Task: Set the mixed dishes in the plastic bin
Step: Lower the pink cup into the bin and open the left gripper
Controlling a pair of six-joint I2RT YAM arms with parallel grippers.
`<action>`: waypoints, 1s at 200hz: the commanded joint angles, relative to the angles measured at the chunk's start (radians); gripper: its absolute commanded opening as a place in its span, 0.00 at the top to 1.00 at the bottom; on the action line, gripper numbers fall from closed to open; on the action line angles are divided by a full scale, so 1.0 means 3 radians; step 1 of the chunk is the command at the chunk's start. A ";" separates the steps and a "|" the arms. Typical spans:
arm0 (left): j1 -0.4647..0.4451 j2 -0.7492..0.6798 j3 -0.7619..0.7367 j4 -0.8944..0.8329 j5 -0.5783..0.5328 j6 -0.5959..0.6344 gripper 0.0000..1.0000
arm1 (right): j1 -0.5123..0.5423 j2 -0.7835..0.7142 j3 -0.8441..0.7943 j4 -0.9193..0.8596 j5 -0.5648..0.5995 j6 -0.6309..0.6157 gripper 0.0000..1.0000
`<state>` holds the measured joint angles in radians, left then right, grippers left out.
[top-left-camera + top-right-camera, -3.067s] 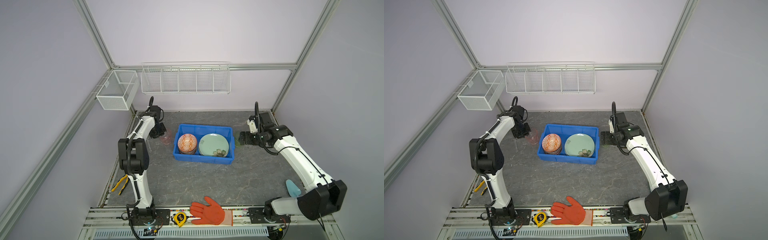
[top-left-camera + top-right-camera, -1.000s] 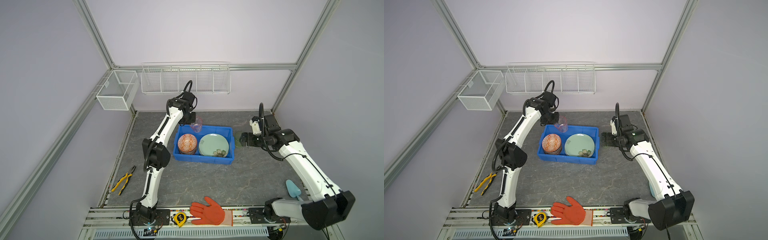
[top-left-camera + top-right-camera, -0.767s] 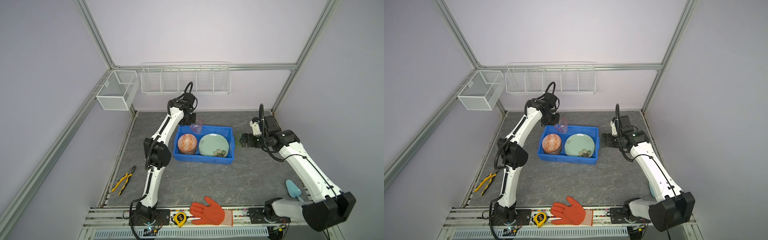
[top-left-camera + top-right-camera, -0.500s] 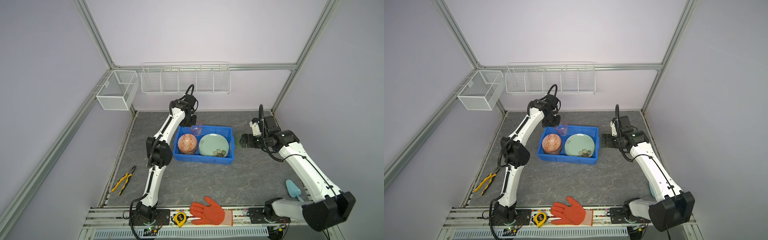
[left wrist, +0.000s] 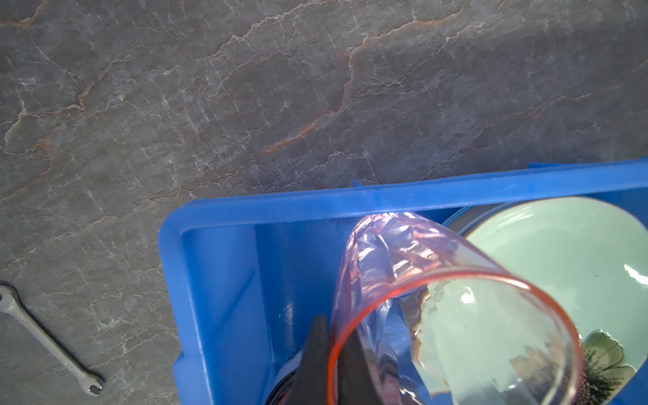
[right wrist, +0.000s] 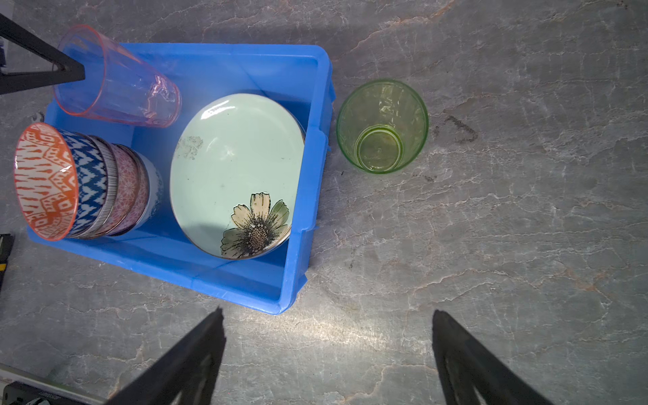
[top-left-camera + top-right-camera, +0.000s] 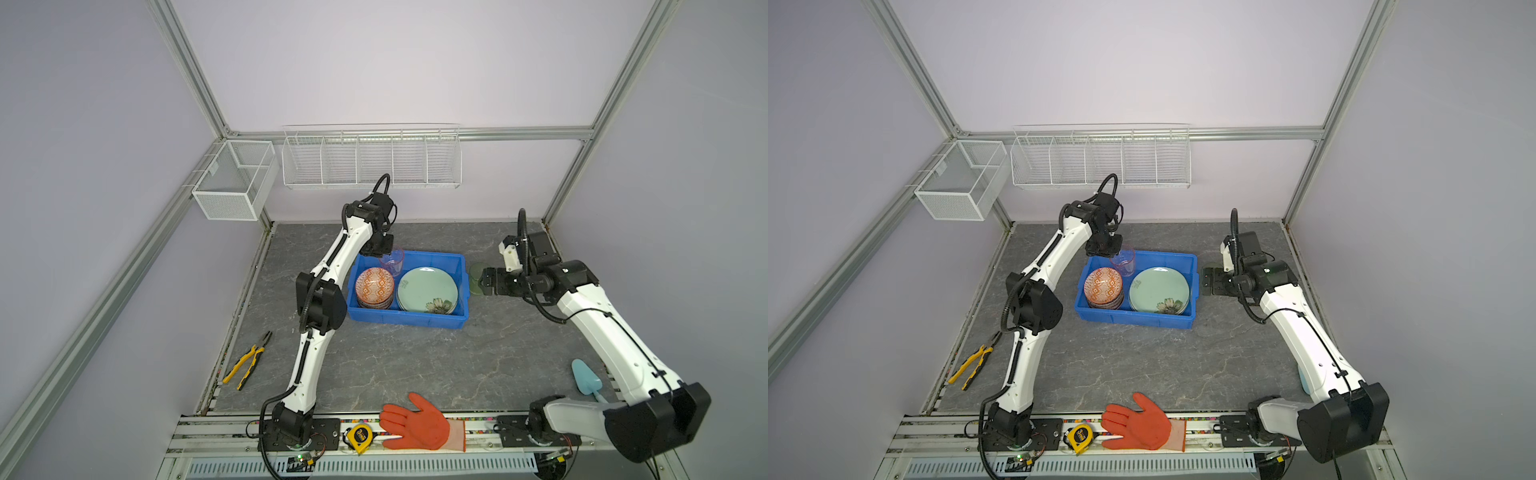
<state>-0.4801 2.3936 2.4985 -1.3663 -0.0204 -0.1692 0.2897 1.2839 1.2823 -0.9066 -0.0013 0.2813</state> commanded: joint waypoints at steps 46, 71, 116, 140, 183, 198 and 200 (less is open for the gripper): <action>-0.0010 0.0220 0.0119 -0.0077 0.0072 0.0090 1.00 | -0.0012 0.0093 -0.0047 0.0072 -0.0052 0.0015 0.06; -0.0010 0.0238 0.0118 -0.0052 0.0133 0.0073 1.00 | -0.0016 0.0125 -0.0046 0.0082 -0.0063 0.0014 0.06; -0.0010 0.0239 0.0080 -0.0053 0.0144 0.0033 0.94 | -0.0015 0.0161 -0.0036 0.0103 -0.0072 0.0014 0.06; -0.0010 0.0194 -0.0024 -0.0010 0.0132 0.0024 0.88 | -0.0016 0.0170 -0.0041 0.0107 -0.0075 0.0018 0.06; -0.0010 0.0087 -0.0162 0.0067 0.0144 -0.0004 0.76 | -0.0014 0.0167 -0.0041 0.0102 -0.0084 0.0023 0.06; -0.0010 0.0058 -0.0165 0.0083 0.0165 -0.0021 0.75 | -0.0016 0.0163 -0.0032 0.0103 -0.0089 0.0023 0.07; -0.0010 0.0057 -0.0164 0.0082 0.0168 -0.0023 0.75 | -0.0015 0.0164 -0.0035 0.0102 -0.0088 0.0021 0.06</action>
<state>-0.4801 2.4596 2.4569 -1.3384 0.0109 -0.1738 0.2893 1.3262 1.2823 -0.8848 -0.0170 0.2813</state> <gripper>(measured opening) 0.244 0.937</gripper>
